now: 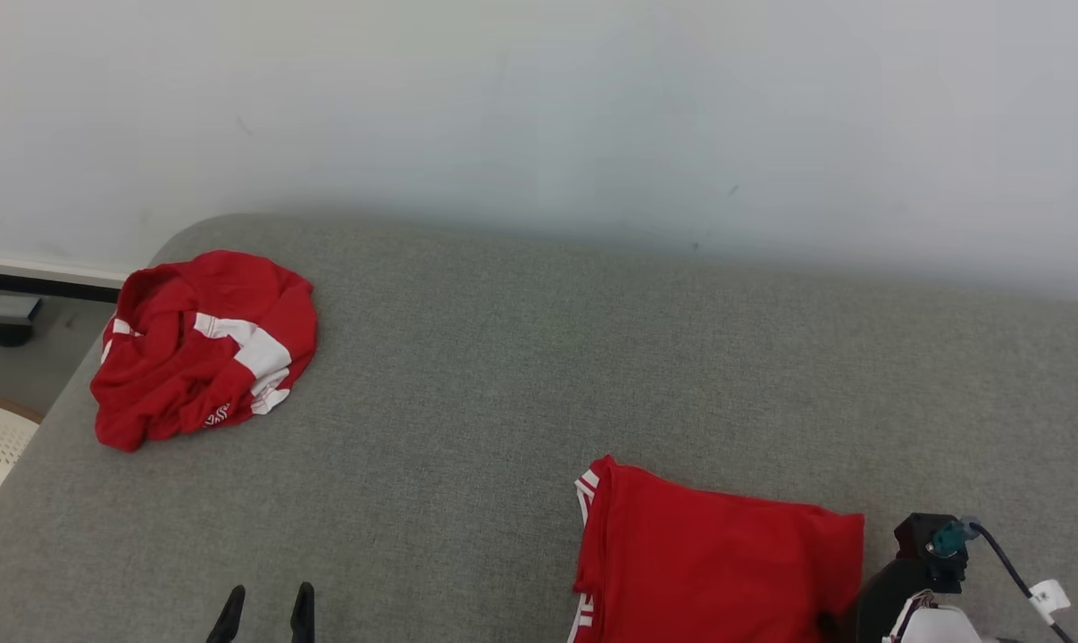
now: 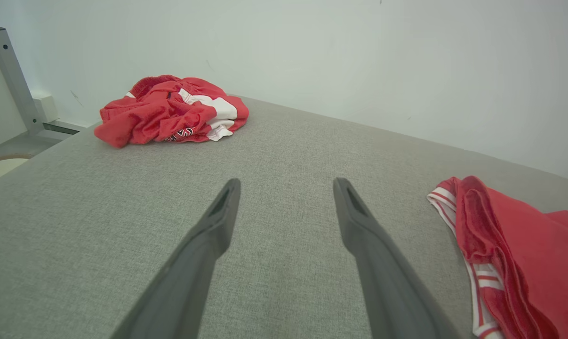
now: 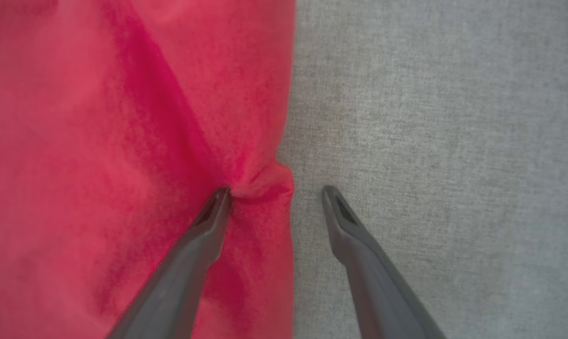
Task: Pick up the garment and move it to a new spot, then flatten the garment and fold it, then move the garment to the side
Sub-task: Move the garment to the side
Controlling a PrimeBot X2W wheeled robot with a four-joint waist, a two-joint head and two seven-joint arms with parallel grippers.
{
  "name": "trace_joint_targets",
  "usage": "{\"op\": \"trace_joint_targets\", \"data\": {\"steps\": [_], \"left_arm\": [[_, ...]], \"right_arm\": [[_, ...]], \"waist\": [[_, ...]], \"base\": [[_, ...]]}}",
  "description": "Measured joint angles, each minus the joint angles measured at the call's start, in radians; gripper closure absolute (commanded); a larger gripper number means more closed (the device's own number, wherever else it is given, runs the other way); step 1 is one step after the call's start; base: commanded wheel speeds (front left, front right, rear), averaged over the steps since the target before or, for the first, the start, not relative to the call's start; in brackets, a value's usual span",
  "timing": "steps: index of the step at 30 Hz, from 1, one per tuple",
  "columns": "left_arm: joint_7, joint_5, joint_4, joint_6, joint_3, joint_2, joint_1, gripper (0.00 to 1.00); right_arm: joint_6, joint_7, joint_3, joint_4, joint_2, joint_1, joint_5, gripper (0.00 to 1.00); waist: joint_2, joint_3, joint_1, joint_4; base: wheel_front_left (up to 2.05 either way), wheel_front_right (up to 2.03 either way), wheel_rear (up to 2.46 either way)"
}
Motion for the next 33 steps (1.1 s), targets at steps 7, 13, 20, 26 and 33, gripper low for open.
{"op": "trace_joint_targets", "data": {"steps": [7, 13, 20, 26, 33], "left_arm": [[0.000, 0.002, -0.014, 0.000, -0.009, 0.004, -0.029, 0.00], [0.000, 0.012, -0.092, 0.000, -0.002, 0.003, -0.062, 0.00], [0.000, -0.009, -0.168, 0.000, -0.010, 0.035, -0.099, 0.00], [0.000, -0.004, -0.221, 0.000, -0.053, 0.080, -0.160, 0.00], [0.000, -0.004, -0.219, 0.000, -0.063, 0.086, -0.171, 0.00]], "right_arm": [[0.000, -0.053, 0.024, 0.062, 0.000, -0.080, -0.006, 1.00], [0.000, -0.092, 0.022, 0.082, -0.043, -0.202, -0.133, 1.00], [0.000, -0.152, -0.179, 0.147, -0.207, -0.362, -0.251, 1.00], [0.000, -0.309, -0.389, 0.117, -0.400, -0.403, -0.495, 1.00], [0.000, -0.386, -0.391, 0.131, -0.434, -0.407, -0.516, 1.00]], "waist": [[0.0000, 0.036, -0.0001, -0.001], [0.0001, 0.089, 0.0001, -0.022], [0.0002, 0.178, 0.0000, -0.062], [0.0001, 0.328, 0.0000, -0.107], [0.0001, 0.358, -0.0001, -0.124]], "base": [[0.00, 0.00, 0.00], [0.00, 0.00, 0.00], [0.00, 0.00, 0.00], [0.00, 0.00, 0.00], [0.00, 0.00, 0.00]]}}
